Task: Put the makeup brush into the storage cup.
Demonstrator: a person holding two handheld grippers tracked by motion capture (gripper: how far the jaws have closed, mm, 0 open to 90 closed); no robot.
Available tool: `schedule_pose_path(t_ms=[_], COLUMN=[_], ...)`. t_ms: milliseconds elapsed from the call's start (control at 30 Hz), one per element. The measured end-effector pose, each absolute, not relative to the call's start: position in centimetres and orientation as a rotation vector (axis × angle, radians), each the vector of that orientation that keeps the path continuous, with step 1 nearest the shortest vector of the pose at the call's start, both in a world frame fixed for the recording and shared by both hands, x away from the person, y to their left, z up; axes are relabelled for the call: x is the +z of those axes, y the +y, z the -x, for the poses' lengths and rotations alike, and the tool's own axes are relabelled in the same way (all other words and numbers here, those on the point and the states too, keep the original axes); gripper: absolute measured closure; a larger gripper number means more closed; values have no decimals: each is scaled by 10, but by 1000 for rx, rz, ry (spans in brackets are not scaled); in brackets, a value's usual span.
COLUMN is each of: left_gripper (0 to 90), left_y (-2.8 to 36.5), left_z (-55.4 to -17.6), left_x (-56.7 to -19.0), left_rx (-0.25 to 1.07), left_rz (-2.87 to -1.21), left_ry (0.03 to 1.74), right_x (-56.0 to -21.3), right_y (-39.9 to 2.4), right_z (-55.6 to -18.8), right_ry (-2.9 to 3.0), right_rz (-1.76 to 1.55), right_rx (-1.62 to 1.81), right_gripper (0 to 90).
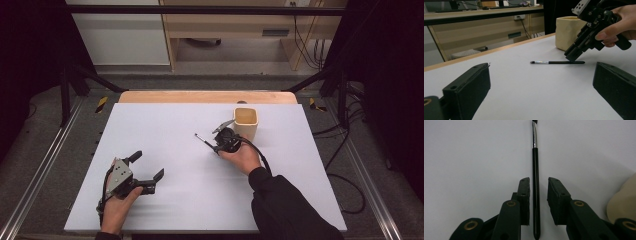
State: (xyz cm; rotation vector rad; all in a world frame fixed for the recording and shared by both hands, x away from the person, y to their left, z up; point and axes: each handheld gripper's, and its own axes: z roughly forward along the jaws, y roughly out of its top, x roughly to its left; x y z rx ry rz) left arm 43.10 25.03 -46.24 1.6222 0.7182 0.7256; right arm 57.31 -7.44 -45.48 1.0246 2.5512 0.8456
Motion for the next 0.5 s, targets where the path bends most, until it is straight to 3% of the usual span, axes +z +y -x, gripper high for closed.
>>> schedule_pose_path(t_ms=[500], left_gripper=[10], left_y=[249], left_z=[-430], left_x=[-462], left_rx=[721], left_rz=[-1621], left_ry=[713], right_x=[-459], right_y=[-77], right_z=[-572], right_ry=[2552], right_rz=[-1058], right_rx=[852], right_gripper=[748])
